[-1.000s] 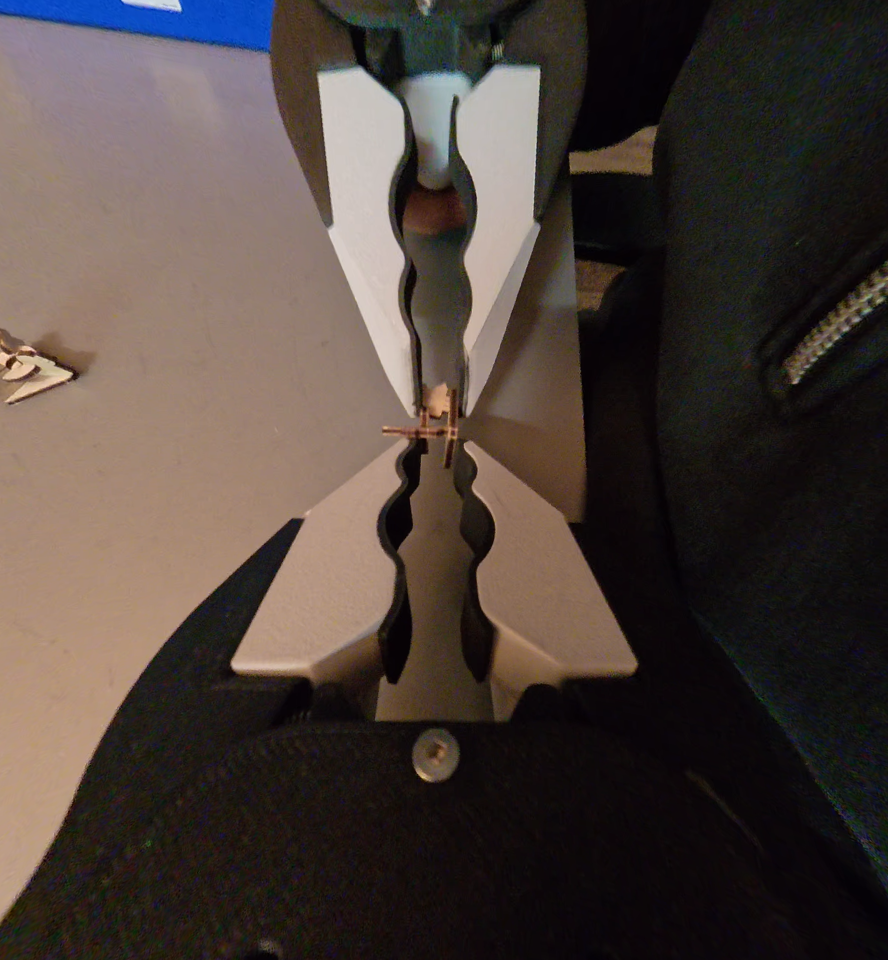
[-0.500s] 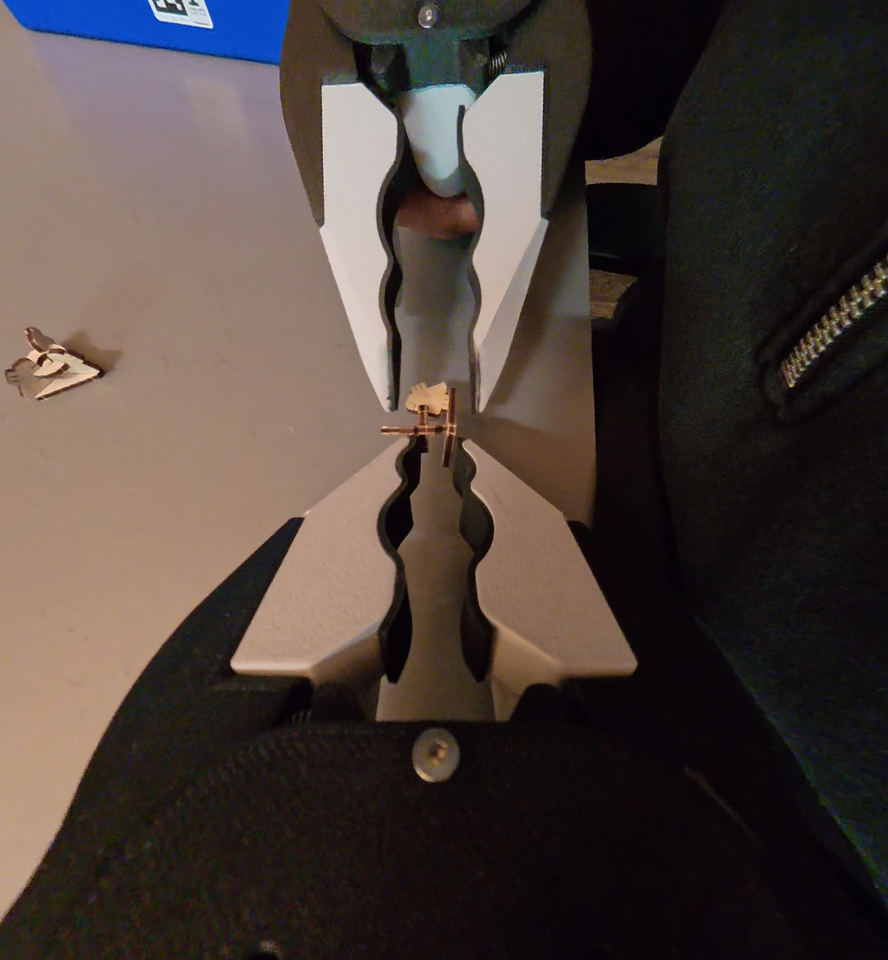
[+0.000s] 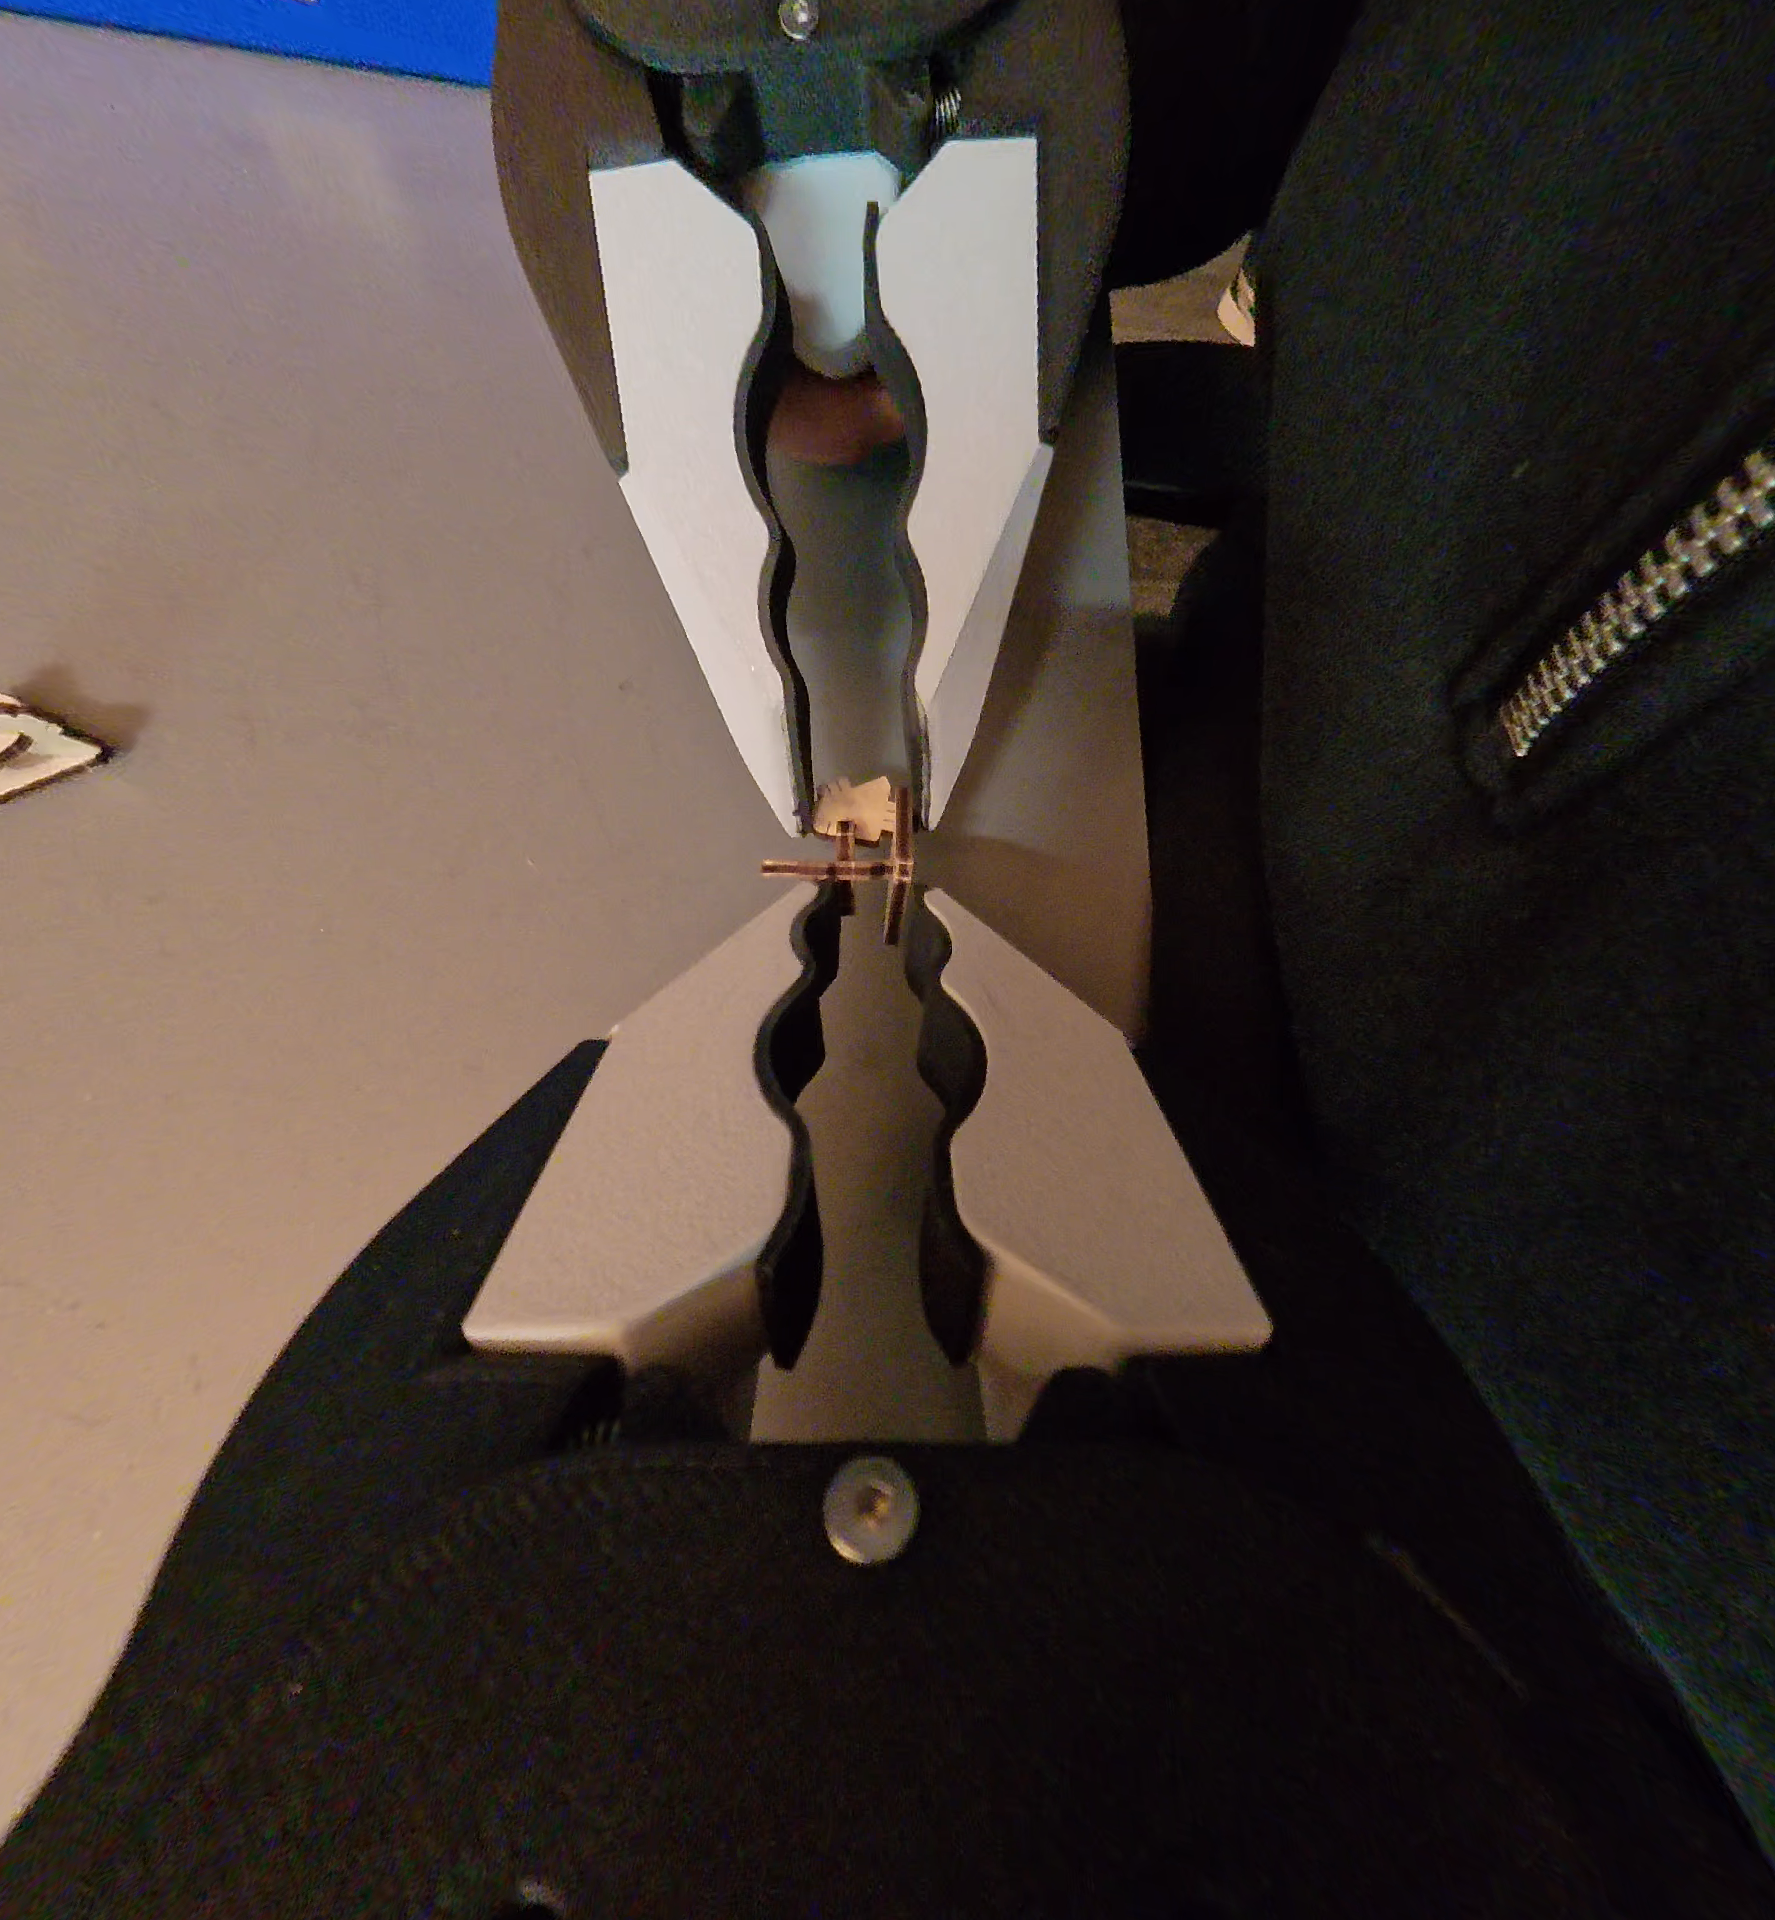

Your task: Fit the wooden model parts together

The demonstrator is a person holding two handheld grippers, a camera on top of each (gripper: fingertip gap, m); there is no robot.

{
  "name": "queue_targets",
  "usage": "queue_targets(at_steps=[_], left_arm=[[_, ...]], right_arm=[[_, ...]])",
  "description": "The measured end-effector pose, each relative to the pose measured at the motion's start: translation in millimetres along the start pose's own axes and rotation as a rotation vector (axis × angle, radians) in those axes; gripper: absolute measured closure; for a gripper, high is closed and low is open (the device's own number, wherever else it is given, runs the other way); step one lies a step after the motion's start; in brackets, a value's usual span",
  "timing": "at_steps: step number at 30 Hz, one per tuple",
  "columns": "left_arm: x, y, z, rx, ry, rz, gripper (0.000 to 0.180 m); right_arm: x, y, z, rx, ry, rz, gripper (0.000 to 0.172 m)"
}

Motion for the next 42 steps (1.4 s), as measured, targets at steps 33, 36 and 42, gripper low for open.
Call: queue_targets(at_steps=[33, 36, 42], left_arm=[[-12.9, -3.5, 8.2, 0.098, 0.108, 0.108, 0.172], [-13.7, -3.5, 7.9, 0.105, 0.112, 0.092, 0.171], [-14.3, -4.4, 7.3, 0.164, 0.115, 0.080, 0.171]], right_arm=[[-13.5, 1.8, 13.8, -0.106, 0.155, -0.024, 0.150], [-13.4, 5.6, 13.9, -0.163, 0.135, -0.007, 0.141], [-12.6, 4.9, 14.1, -0.334, 0.105, 0.094, 0.151]])
Point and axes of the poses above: each gripper's, where its closed fingertips meet, x back along the fingers, z out of its underside, y = z × x across the jaws, the point moved 6 cm from there along x, back along the fingers, and after that the axes turned 10 degrees about -x, right-handed, at the moved point
